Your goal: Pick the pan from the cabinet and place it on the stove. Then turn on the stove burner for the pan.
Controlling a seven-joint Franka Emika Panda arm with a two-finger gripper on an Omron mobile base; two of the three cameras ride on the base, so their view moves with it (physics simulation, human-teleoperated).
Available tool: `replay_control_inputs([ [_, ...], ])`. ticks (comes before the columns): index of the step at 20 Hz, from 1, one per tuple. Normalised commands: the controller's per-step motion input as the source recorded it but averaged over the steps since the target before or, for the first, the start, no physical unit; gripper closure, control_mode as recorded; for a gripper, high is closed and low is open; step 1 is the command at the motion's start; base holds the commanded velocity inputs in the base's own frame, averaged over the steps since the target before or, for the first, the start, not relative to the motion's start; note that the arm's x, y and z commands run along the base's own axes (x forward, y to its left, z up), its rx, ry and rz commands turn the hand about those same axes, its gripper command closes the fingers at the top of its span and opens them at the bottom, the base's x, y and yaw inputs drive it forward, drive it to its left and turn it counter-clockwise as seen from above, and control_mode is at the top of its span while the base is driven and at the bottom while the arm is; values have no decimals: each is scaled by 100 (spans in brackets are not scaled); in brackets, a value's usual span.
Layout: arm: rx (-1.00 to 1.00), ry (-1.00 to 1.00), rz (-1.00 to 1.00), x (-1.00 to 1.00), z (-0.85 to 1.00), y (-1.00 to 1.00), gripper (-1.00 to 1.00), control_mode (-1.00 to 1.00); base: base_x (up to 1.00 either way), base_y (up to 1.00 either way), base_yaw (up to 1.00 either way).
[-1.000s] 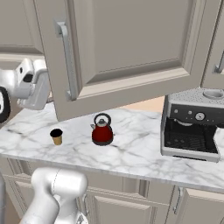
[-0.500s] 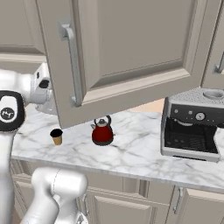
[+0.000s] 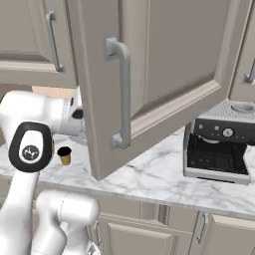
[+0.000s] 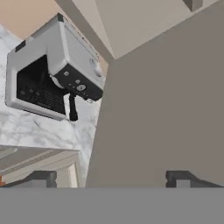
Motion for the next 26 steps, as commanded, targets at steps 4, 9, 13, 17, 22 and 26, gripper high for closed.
replay_control_inputs([
  [4, 8, 0, -6, -28, 0, -95, -100, -100, 0, 0, 0],
  [9, 15, 0, -5, -17, -4, -69, -100, -100, 0, 0, 0],
  [13, 12, 4, 0, -1, 0, -59, -100, -100, 0, 0, 0],
  [17, 9, 4, -1, 0, 0, -40, -100, -100, 0, 0, 0],
  [22, 5, 1, -1, 0, 0, -18, -100, -100, 0, 0, 0],
  [26, 3, -2, -1, 0, 0, 13, -100, -100, 0, 0, 0],
])
